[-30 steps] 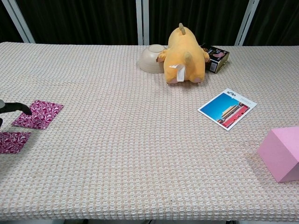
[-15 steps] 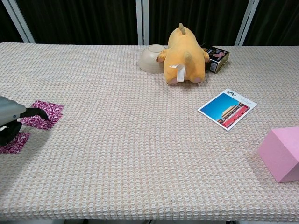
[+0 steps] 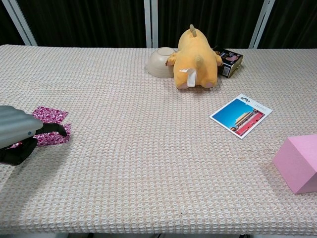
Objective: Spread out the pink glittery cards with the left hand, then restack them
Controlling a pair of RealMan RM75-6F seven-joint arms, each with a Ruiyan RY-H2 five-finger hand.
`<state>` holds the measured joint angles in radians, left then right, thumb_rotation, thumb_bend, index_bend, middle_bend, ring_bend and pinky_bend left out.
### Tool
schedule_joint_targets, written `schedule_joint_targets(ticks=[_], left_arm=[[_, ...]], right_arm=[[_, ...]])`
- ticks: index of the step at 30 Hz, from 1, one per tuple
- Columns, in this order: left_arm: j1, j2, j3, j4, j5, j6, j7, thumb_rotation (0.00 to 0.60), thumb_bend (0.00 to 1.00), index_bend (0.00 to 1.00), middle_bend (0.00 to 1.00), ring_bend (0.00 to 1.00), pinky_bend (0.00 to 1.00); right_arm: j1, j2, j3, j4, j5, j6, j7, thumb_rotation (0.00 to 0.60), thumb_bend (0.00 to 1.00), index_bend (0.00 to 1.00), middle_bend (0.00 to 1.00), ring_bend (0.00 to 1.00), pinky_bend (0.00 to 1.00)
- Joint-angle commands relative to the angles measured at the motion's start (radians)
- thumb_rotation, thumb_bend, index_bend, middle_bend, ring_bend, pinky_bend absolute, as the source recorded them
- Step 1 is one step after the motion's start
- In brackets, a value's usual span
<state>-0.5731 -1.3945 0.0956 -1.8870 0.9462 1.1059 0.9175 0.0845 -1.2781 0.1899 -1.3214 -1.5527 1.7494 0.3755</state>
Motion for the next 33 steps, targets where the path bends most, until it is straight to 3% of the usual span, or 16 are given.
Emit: schedule_joint_targets(ticks=[1,15,33], left_arm=[[-0.002,-0.002,0.006,-0.01,0.008,0.004,0.0,0.6,0.8,0.16,0.9,0.95,0.96],[0.01,0.023,0.019,-0.058,0.062,0.077,0.001,0.6,0.8,0.16,0.9,0.95,0.96],[0.046,0.103,0.037,-0.014,-0.077,0.069,-0.068,0.6,0.8,0.18,0.9,0.95,0.96]], right_arm=[[0.0,0.001,0.0,0.0,0.0,0.0,0.0,0.6,0.44,0.0,0.0,0.0,0.0],[0.0,-0.003,-0.001,0.008,0.004,-0.006,0.004,0.6,0.44,0.0,0.0,0.0,0.0],[0.0,-0.005,-0.003,0.008,0.001,-0.006,-0.002,0.6,0.44,0.0,0.0,0.0,0.0]])
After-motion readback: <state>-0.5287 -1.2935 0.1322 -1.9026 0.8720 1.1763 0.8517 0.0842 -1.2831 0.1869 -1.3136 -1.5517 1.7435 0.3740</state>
